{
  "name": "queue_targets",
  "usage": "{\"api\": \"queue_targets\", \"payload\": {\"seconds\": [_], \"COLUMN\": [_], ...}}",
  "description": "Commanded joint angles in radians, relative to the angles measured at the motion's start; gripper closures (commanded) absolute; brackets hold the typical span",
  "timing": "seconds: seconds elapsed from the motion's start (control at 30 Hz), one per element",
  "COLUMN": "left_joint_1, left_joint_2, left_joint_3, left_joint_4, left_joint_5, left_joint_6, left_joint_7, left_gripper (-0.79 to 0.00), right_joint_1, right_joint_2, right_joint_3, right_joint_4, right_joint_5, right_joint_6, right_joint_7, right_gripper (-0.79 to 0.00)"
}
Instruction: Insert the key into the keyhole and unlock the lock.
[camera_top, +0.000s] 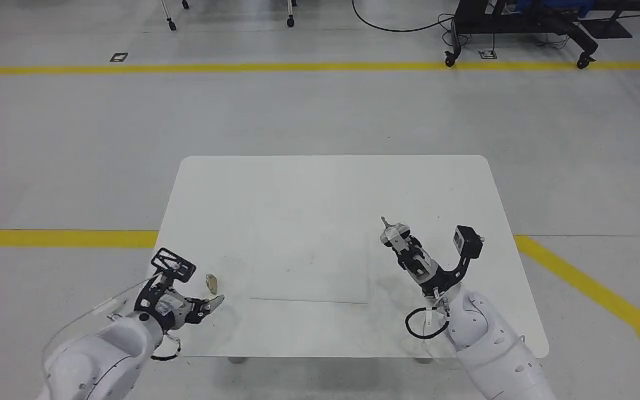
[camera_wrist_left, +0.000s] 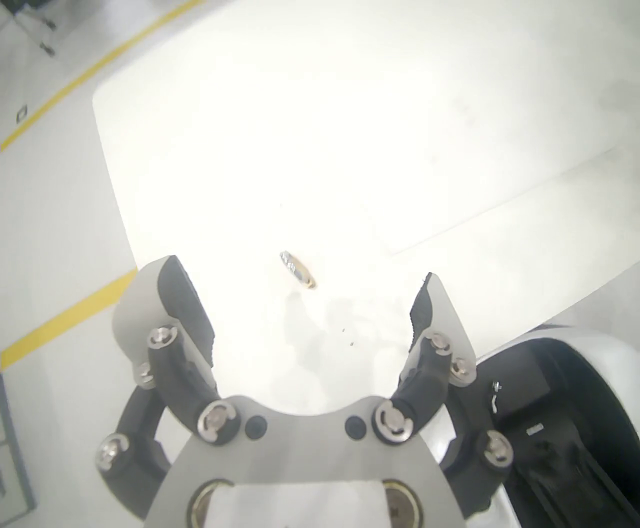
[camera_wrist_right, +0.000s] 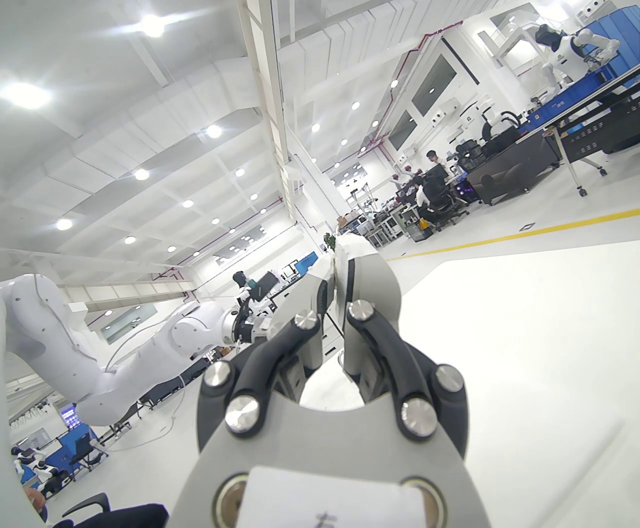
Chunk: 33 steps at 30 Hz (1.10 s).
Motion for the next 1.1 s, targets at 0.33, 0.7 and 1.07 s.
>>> {"api": "queue_targets", "payload": {"seconds": [0.33,0.7,1.07], "left_joint_1": [-0.223,-0.313,-0.319], "left_joint_2": [-0.030,-0.049,-0.052], "left_joint_3": [0.189,0.253,0.246], "left_joint_4": [0.203,0.313,0.326], "left_joint_5": [-0.001,-0.043,-0.033], "left_joint_6": [0.141,0.193,0.193], "left_joint_7": [-0.105,-0.147,-0.153], "left_gripper": [-0.680,-0.391,-0.212], "right_joint_1": [0.000,0.000,0.000], "right_joint_2": [0.000,0.000,0.000], "right_joint_3": [0.000,0.000,0.000], "right_joint_4": [0.000,0.000,0.000], "right_joint_5": [0.000,0.000,0.000], "right_joint_6": [0.000,0.000,0.000], "right_joint_7": [0.000,0.000,0.000], "right_gripper": [0.000,0.000,0.000]}}
